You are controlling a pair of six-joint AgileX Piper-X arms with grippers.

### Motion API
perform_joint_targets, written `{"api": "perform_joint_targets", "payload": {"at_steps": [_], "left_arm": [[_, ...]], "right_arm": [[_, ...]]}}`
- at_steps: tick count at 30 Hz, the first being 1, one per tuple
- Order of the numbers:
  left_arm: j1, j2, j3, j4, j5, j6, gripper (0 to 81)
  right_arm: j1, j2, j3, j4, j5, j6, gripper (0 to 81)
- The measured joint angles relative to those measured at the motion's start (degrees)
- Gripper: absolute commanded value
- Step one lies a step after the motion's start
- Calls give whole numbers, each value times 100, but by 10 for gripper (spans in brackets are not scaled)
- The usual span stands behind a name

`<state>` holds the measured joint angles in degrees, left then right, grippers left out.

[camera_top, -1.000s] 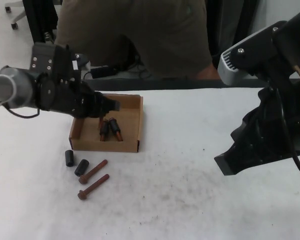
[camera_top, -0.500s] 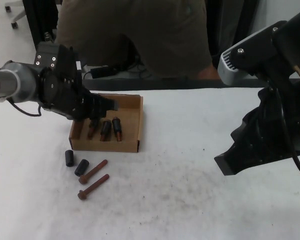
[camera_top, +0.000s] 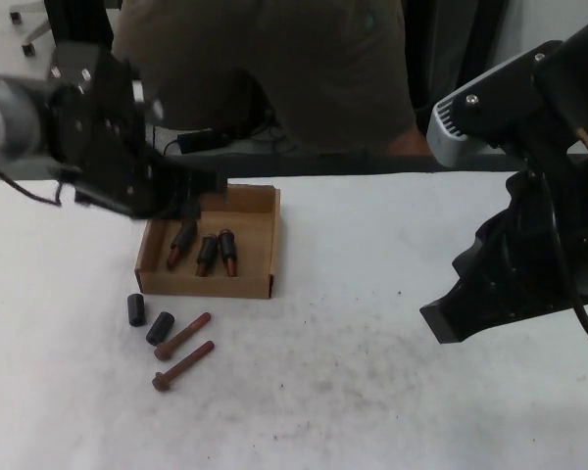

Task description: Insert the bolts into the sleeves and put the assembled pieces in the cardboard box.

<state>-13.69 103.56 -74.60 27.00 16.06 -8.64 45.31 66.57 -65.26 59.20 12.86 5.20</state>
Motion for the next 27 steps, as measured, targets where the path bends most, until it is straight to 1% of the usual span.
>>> {"api": "perform_joint_targets", "payload": {"at_steps": [3,5,6,9,11,13,14,19,20,22,25,27], "left_arm": [[0,-336,0,78,31,0,4],[0,-653,0,145,31,48,8],[0,-653,14,211,31,107,8],[0,-1372,92,383,-59,240,8],[0,-1593,378,647,-176,270,8],[0,-2312,911,803,-230,283,8],[0,-2914,1287,830,-244,260,8],[0,-4599,2312,905,-272,32,8],[0,-5353,2505,928,-272,-10,8],[0,-6107,2830,989,-272,-68,8],[0,-7070,3171,1141,-272,-130,8],[0,-7305,3271,1241,-272,-143,8]], "right_arm": [[0,0,0,0,0,-53,0],[0,0,0,0,0,-227,0],[0,0,0,0,0,-467,0],[0,0,0,0,0,-579,0],[0,0,0,0,0,-635,0],[0,0,0,0,0,-649,0],[0,0,0,0,0,-646,0],[0,0,0,11,0,-646,0],[0,0,0,11,0,-646,0],[0,0,0,25,0,-646,0],[0,0,0,24,0,-745,0],[0,0,0,-19,-61,-1033,0]]}}
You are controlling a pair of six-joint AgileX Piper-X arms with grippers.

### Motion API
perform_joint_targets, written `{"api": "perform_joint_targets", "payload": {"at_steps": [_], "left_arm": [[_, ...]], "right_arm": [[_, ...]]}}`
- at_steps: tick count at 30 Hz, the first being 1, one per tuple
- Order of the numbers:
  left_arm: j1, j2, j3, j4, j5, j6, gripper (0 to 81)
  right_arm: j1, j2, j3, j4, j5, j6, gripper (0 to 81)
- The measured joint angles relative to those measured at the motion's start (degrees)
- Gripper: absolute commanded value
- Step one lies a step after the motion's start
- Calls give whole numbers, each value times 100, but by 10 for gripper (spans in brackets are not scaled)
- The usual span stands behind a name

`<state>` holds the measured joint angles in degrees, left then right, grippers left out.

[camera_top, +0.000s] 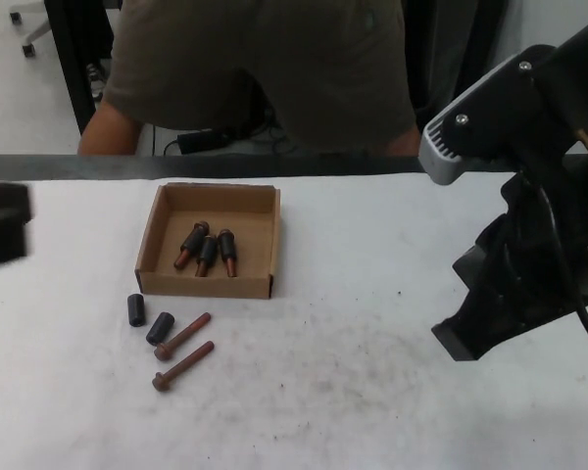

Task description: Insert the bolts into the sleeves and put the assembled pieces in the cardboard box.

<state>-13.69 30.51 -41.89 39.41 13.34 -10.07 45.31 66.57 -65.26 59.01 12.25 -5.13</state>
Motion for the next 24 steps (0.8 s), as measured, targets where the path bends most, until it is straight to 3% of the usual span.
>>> {"api": "perform_joint_targets", "payload": {"at_steps": [5,8,11,15,24], "left_arm": [[0,-1215,112,438,0,-65,8],[0,-1540,112,647,0,-228,8],[0,-1831,112,846,0,-325,8],[0,-2012,112,1100,0,-333,8],[0,-2008,125,1241,0,-271,8]], "right_arm": [[0,85,0,-325,-389,-1007,0],[0,395,0,-935,-772,-2044,6],[0,833,0,-1582,-893,-2737,99],[0,1458,0,-2368,-918,-3315,281],[0,3159,-354,-3353,-1522,-5123,273]]}}
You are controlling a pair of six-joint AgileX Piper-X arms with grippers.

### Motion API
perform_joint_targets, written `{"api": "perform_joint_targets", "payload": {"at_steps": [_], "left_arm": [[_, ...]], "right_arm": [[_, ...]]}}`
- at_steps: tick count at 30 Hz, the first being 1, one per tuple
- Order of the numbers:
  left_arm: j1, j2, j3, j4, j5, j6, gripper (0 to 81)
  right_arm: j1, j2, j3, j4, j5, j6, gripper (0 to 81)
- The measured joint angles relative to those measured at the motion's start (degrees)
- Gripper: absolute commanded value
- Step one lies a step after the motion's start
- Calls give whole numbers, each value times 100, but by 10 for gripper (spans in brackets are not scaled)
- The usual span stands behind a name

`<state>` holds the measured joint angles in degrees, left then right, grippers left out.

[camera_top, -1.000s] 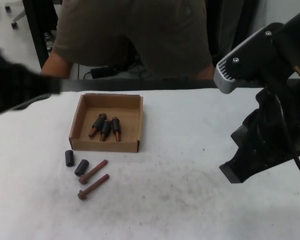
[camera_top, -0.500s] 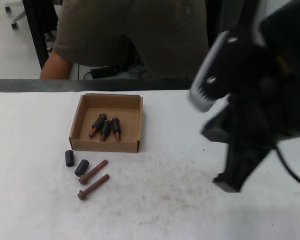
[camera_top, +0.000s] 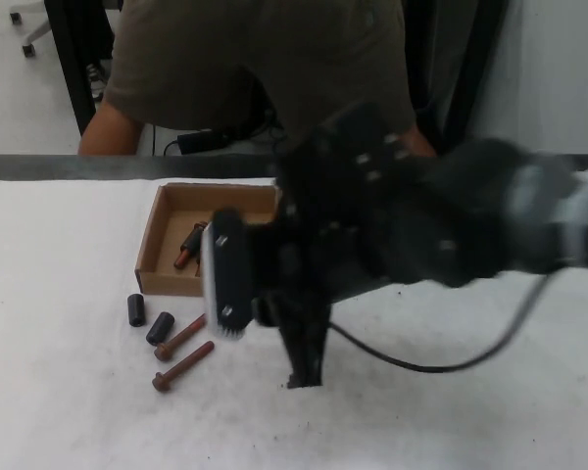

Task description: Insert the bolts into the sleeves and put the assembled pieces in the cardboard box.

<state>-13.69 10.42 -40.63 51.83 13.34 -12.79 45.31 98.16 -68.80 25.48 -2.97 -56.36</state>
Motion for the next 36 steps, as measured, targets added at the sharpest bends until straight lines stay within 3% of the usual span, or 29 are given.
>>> {"api": "perform_joint_targets", "payload": {"at_steps": [4,12,26,36], "left_arm": [[0,0,0,-2,0,142,8],[0,0,139,-2,0,532,8],[0,0,503,12,0,554,8],[0,0,503,12,0,554,8]], "right_arm": [[0,775,-512,-65,-158,-744,273],[75,1842,-1497,86,-639,-1301,273],[312,1985,-1514,462,-1150,-2560,273],[312,2330,-1526,238,-757,-3045,273]]}}
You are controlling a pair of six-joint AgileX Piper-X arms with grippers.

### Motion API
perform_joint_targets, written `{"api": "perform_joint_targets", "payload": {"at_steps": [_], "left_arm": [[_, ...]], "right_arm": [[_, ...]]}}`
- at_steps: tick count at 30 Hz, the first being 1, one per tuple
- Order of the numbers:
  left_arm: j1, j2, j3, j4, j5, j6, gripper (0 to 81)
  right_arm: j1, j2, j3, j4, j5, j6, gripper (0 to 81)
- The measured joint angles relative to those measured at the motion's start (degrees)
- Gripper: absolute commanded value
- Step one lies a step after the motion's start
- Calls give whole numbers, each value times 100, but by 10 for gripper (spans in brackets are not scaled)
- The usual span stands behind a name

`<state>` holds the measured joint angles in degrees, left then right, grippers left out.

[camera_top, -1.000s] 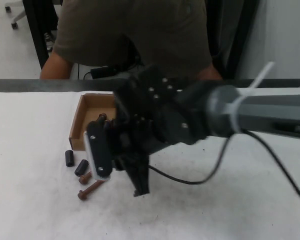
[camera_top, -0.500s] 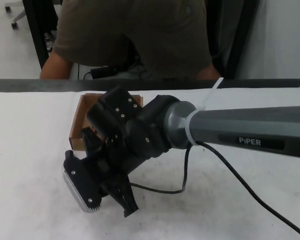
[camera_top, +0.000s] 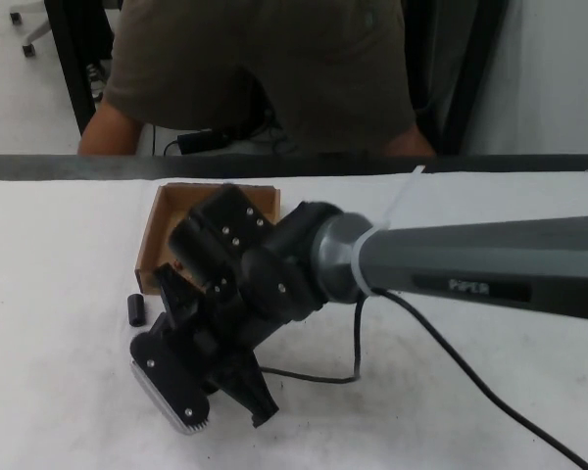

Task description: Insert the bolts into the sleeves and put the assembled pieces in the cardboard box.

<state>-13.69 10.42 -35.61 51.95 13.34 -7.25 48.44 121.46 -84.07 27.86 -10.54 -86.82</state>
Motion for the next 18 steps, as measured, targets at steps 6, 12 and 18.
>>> {"api": "perform_joint_targets", "payload": {"at_steps": [6,12,18], "left_arm": [[0,0,0,0,0,0,8],[0,0,0,0,0,38,8],[0,0,0,0,0,103,8]], "right_arm": [[-18,9,-16,-105,154,-148,273],[-55,43,-16,-164,165,-163,273],[-50,60,-16,-164,199,-176,273]]}}
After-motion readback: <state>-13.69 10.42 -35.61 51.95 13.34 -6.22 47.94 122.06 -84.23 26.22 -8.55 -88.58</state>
